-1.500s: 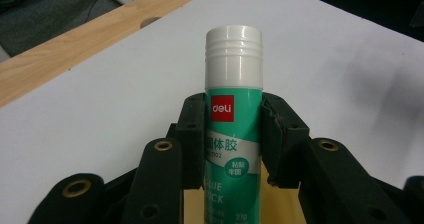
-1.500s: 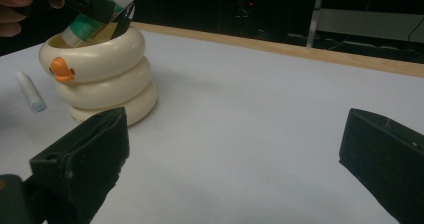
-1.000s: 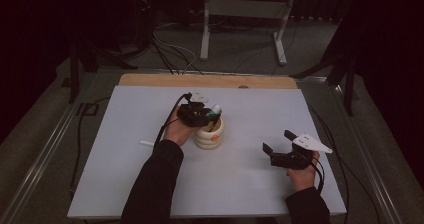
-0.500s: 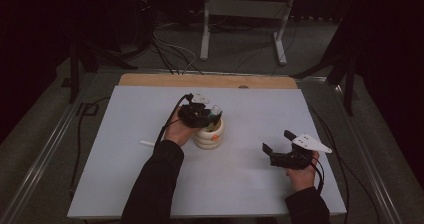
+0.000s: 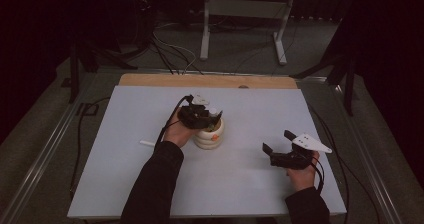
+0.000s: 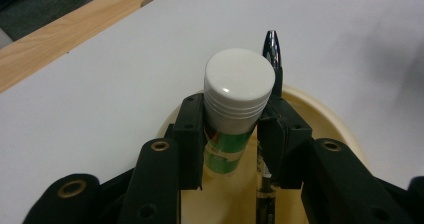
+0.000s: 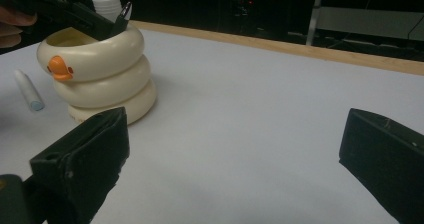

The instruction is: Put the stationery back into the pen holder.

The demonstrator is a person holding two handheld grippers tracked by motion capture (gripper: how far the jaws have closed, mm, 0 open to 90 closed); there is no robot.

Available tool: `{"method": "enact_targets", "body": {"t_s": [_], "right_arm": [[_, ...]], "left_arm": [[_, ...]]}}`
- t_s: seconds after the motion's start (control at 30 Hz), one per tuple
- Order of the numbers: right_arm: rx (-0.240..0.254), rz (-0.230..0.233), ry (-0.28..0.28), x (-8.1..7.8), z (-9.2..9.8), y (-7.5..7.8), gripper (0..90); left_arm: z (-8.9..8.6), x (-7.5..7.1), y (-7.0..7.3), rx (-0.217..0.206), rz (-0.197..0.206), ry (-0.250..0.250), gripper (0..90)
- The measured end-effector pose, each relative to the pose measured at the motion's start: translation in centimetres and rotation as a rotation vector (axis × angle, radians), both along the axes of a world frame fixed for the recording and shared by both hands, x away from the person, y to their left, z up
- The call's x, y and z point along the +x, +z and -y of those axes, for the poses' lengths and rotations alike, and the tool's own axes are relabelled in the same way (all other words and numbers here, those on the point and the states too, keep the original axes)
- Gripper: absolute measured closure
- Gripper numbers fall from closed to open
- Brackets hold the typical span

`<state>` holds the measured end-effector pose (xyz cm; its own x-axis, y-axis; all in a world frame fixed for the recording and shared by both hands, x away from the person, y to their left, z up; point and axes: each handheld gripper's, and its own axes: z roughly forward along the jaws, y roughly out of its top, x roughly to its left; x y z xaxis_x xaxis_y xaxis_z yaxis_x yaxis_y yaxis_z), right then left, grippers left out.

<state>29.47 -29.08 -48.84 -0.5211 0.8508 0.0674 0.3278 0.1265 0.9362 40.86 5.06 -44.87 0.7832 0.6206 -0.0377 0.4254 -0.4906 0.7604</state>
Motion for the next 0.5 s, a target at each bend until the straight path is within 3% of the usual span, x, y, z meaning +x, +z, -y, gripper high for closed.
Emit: {"method": "enact_targets", "body": {"t_s": [0.5], "right_arm": [[-0.002,-0.004,0.001,0.0,-0.06,-0.02,0.0]], "left_arm": [[-0.44,-0.46,-0.68,0.017,-0.02,-0.018,64.1]]}}
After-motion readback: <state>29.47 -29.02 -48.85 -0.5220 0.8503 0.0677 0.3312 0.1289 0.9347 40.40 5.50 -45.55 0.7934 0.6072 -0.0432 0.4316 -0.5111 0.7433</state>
